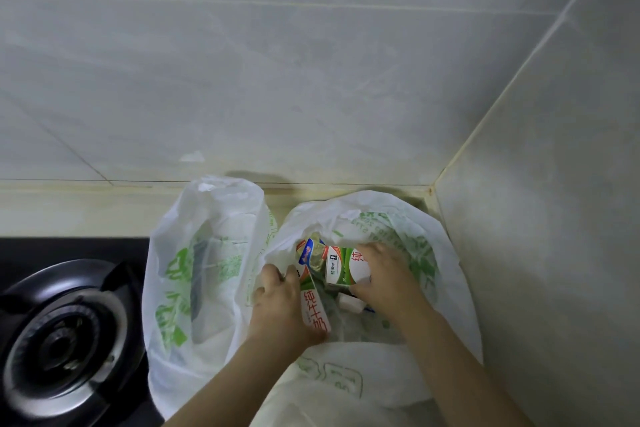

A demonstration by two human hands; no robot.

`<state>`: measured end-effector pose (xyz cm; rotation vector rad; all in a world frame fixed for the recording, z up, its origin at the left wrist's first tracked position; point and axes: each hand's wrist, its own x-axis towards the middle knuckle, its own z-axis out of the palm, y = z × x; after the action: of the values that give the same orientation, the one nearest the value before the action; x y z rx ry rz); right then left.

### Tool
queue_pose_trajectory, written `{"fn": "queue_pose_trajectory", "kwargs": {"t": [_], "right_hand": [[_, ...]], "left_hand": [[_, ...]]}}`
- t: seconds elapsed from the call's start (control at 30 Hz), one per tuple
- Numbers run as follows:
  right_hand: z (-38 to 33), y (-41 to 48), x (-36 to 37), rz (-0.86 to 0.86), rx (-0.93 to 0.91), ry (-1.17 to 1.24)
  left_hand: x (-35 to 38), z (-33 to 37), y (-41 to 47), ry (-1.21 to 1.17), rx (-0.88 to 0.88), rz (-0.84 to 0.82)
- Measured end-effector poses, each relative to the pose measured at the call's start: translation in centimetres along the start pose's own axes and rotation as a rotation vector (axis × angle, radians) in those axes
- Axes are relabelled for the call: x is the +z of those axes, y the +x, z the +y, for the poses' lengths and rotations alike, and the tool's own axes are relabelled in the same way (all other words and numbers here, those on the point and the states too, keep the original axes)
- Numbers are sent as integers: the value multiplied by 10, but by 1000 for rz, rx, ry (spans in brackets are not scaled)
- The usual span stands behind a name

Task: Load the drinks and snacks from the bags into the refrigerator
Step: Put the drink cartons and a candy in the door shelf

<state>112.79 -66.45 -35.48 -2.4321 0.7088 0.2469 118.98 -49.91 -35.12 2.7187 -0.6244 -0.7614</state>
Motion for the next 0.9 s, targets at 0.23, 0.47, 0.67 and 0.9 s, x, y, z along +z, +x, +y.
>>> {"fn": "queue_pose_trajectory", "kwargs": {"t": [0.23, 0.47, 0.67, 0.9], "right_hand": [[5, 7, 10, -2, 23, -17], [8, 5, 9, 64, 62, 53], [13, -4, 1, 148, 174, 117], [8, -18, -19, 226, 147, 245]], "left_hand": [[3, 2, 7, 49, 24, -27], [6, 3, 11, 81, 38, -62], [3, 4, 12, 62, 54, -97], [-11, 0, 3, -144, 59, -49]]}}
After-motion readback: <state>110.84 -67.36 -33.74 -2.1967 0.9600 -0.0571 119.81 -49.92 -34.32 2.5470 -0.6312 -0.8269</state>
